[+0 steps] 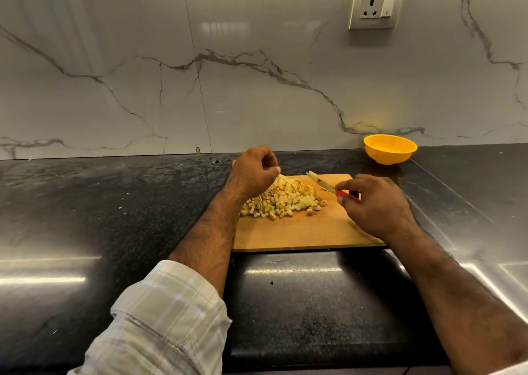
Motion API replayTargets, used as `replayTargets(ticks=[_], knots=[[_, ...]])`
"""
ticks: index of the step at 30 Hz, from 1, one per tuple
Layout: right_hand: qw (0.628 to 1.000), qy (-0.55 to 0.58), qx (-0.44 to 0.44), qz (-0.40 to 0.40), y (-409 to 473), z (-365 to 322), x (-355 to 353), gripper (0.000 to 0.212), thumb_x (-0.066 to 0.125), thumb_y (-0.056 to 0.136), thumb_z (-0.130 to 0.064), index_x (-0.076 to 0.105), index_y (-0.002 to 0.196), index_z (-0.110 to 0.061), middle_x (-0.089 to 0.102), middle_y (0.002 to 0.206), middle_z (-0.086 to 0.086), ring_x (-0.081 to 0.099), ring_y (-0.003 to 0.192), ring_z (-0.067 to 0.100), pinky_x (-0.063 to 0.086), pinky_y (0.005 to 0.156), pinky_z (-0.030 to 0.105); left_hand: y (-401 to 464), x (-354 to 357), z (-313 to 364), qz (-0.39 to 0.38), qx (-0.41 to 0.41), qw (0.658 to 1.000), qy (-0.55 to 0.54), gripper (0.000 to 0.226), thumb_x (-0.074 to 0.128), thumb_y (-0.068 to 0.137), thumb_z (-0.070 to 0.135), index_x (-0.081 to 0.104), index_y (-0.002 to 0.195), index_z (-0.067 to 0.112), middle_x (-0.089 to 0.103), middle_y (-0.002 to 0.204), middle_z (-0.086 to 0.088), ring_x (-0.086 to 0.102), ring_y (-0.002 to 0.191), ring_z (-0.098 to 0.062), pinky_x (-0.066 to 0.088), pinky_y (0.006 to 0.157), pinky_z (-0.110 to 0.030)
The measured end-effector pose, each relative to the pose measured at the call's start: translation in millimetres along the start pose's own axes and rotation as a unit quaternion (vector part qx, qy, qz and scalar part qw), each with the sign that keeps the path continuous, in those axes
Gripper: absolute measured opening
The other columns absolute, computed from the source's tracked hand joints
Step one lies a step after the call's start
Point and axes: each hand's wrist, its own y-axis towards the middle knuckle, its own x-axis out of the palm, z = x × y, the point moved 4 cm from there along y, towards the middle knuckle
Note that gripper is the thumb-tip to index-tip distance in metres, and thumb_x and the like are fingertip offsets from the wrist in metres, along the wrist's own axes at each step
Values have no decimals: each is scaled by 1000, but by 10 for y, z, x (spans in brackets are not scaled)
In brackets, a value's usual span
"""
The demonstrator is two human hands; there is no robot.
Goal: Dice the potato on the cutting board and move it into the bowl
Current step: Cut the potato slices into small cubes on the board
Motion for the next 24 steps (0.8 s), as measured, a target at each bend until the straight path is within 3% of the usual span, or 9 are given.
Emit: replayTargets(ticks=[4, 8, 11, 14, 16, 20, 24], knots=[[998, 4, 67, 1, 67, 173, 39, 28, 74, 92, -42, 78, 117, -31, 72, 106, -8, 61, 93, 12, 58, 77, 37, 47, 95, -102, -49, -44, 998, -2, 14, 61, 94, 23, 57, 102, 34, 71, 105, 9, 68, 102, -14, 58, 94, -53], [994, -13, 113, -5, 92, 294, 76, 29, 72, 94, -43, 77, 119, -30, 74, 112, -4, 61, 102, 15, 59, 83, 40, 63, 264, -80, -108, -60, 990, 66, 28, 60, 101, 31, 55, 129, 36, 71, 116, 13, 62, 117, -15, 30, 118, -59], [992, -6, 126, -15, 119, 317, 91, 28, 72, 94, -44, 77, 118, -31, 73, 112, -2, 62, 100, 15, 60, 83, 40, 121, 306, -33, -84, -60, 993, 55, 31, 73, 94, 31, 62, 122, 38, 74, 107, 17, 65, 111, -11, 27, 115, -56], [992, 1, 125, -20, 133, 314, 96, 29, 73, 94, -44, 76, 119, -31, 73, 111, -3, 62, 96, 13, 61, 82, 41, 165, 286, 35, -49, -24, 998, -4, 32, 79, 81, 27, 66, 106, 43, 73, 92, 21, 70, 96, -3, 51, 103, -53], [992, 3, 124, -18, 133, 311, 91, 28, 73, 94, -43, 77, 119, -30, 73, 112, -2, 62, 96, 13, 61, 82, 41, 156, 263, 91, -48, 5, 998, -42, 29, 74, 87, 16, 72, 108, 36, 73, 98, 15, 69, 94, -3, 62, 90, -40], [992, 15, 120, -41, 113, 318, 110, 28, 74, 93, -41, 77, 119, -31, 71, 106, -5, 61, 95, 11, 59, 82, 38, 96, 264, 137, -77, 27, 995, -53, 26, 69, 95, 5, 78, 114, 20, 74, 102, 5, 69, 92, -4, 57, 73, -15], [993, 54, 71, -74, 74, 246, 143, 28, 77, 91, -39, 78, 118, -32, 69, 99, -10, 59, 89, 7, 50, 74, 30, 68, 230, 133, -70, 18, 996, -52, 22, 68, 94, 2, 76, 106, 19, 73, 99, 4, 69, 91, -7, 58, 72, -16]])
